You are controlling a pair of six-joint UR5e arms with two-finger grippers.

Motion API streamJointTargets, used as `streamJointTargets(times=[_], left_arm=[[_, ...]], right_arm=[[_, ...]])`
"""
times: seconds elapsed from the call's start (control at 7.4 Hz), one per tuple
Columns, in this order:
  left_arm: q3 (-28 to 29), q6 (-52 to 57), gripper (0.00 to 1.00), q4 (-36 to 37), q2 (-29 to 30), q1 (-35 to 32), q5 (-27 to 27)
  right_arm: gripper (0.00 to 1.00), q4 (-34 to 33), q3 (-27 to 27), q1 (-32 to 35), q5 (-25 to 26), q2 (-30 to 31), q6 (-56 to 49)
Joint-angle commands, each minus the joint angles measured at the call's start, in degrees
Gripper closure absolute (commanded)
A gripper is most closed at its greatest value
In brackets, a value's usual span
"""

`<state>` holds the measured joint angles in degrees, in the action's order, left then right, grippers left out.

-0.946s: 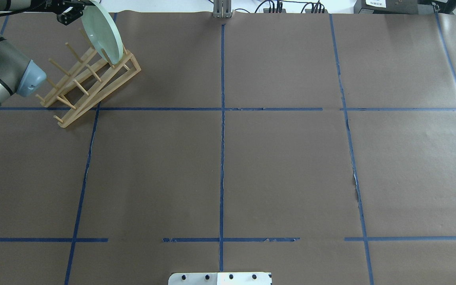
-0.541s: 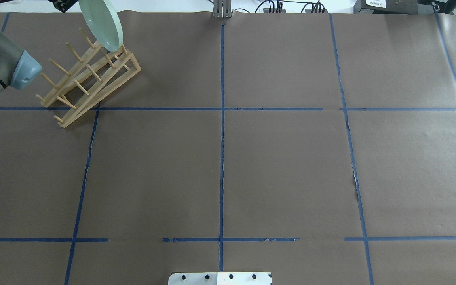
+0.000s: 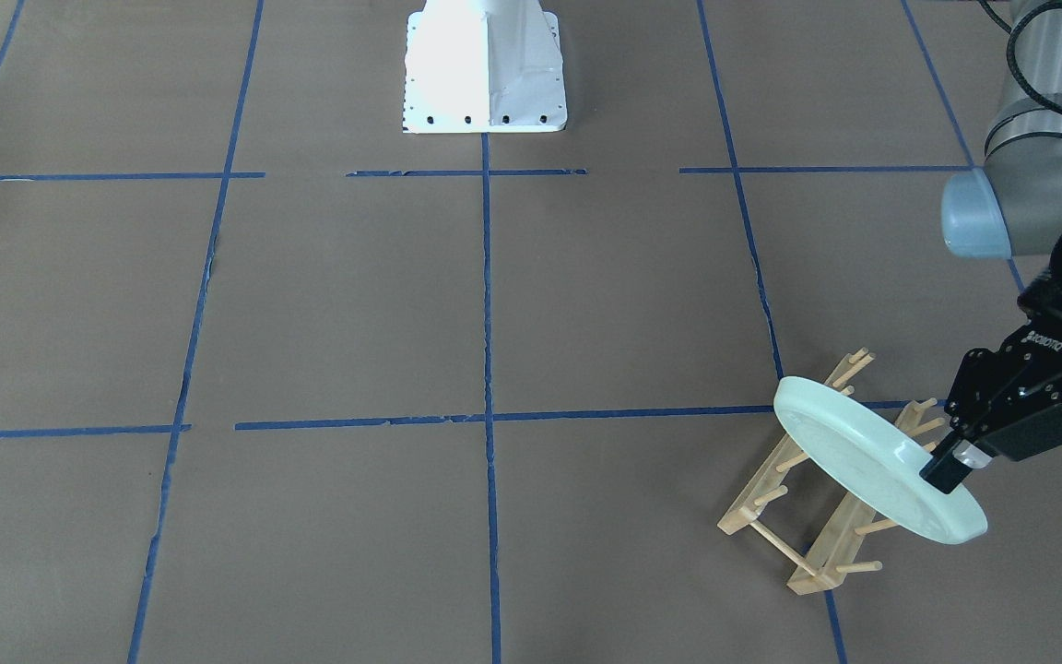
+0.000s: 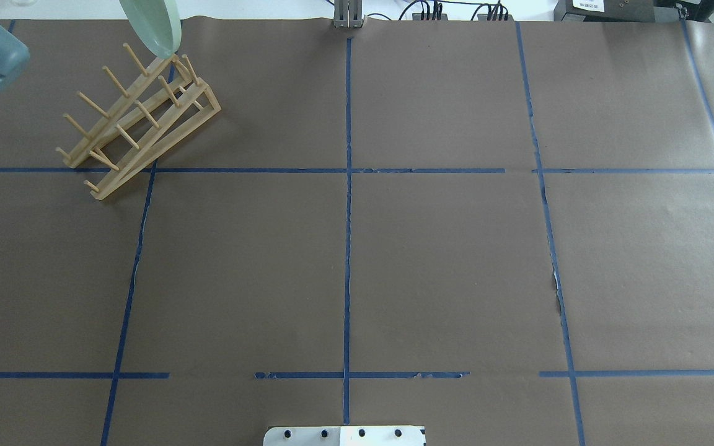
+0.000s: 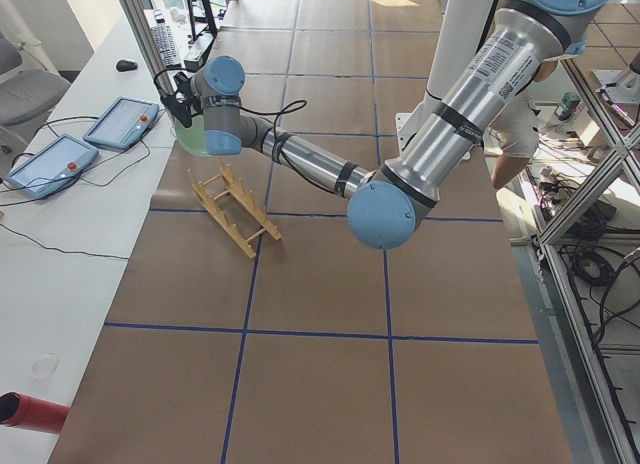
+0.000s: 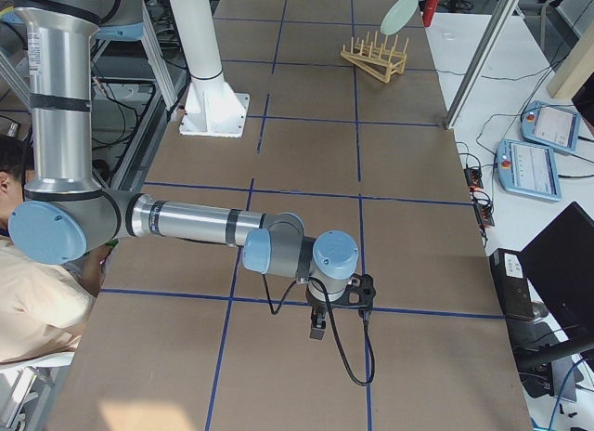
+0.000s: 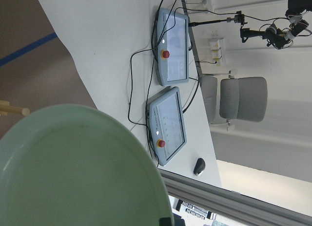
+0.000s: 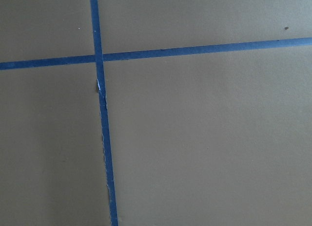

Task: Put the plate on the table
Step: 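Close the left gripper on the plate rim and lift it from the rack, then carry the plate toward the robot and lower it flat onto the table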

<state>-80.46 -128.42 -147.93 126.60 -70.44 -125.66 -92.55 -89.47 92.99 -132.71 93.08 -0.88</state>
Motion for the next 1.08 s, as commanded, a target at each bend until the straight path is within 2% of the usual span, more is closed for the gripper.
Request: streamJointTargets(times=[0.0, 0.14, 0.27, 0.41, 0.54, 0.68, 0.81, 0.95], left_arm=[[-5.7, 8.9, 1.0, 22.1, 5.1, 0.6, -3.4], [-9.7, 15.9, 1.0, 35.7, 7.2, 4.0, -2.8], [-10.8, 24.4, 1.0, 47.4, 10.6, 5.6, -2.7], [-10.5, 30.3, 1.0, 60.8, 14.8, 10.5, 2.3], [-8.5, 34.9, 1.0, 71.6, 18.2, 18.3, 11.7], [-3.0, 38.9, 1.0, 78.8, 20.9, 23.6, 17.2], [2.9, 44.1, 1.0, 83.0, 21.8, 27.4, 18.2], [3.9, 46.8, 1.0, 83.4, 20.2, 31.1, 18.3]], right_arm=[[0.0, 0.0, 0.0, 0.0, 0.0, 0.0, 0.0], [0.0, 0.0, 0.0, 0.0, 0.0, 0.0, 0.0], [0.0, 0.0, 0.0, 0.0, 0.0, 0.0, 0.0], [0.0, 0.0, 0.0, 0.0, 0.0, 0.0, 0.0], [0.0, 0.0, 0.0, 0.0, 0.0, 0.0, 0.0], [0.0, 0.0, 0.0, 0.0, 0.0, 0.0, 0.0], [0.0, 0.0, 0.0, 0.0, 0.0, 0.0, 0.0], [0.0, 0.0, 0.0, 0.0, 0.0, 0.0, 0.0]])
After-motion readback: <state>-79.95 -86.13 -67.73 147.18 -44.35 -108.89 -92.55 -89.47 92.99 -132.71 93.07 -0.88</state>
